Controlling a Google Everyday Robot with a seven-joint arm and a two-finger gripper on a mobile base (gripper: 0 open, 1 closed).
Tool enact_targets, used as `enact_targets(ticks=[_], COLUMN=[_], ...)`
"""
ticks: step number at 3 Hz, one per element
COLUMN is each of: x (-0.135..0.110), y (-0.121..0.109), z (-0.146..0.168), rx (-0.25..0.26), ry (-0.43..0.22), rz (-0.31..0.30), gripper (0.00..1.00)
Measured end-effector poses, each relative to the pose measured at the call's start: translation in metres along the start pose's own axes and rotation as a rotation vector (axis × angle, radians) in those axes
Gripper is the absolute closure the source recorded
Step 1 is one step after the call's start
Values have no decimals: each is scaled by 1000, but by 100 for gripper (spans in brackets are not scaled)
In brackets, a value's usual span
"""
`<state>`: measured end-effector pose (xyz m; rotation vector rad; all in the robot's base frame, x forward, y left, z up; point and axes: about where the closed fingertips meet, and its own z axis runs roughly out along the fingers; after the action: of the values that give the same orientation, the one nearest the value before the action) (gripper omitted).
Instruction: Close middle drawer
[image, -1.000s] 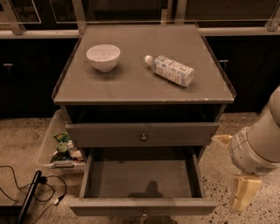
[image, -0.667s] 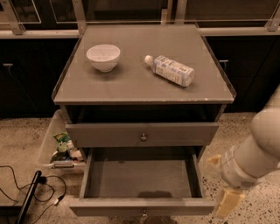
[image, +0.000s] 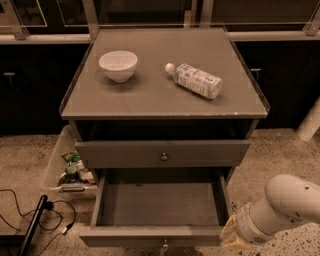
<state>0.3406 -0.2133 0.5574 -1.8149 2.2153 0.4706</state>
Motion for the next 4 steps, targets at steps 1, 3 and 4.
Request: enact_targets(ticks=[1,3,4], x=[2,2,10], y=[-4,-4,-14], z=[11,11,36], rx=[2,2,23], ry=[-13,-13,-7], rz=[8,8,28], gripper=[88,100,100])
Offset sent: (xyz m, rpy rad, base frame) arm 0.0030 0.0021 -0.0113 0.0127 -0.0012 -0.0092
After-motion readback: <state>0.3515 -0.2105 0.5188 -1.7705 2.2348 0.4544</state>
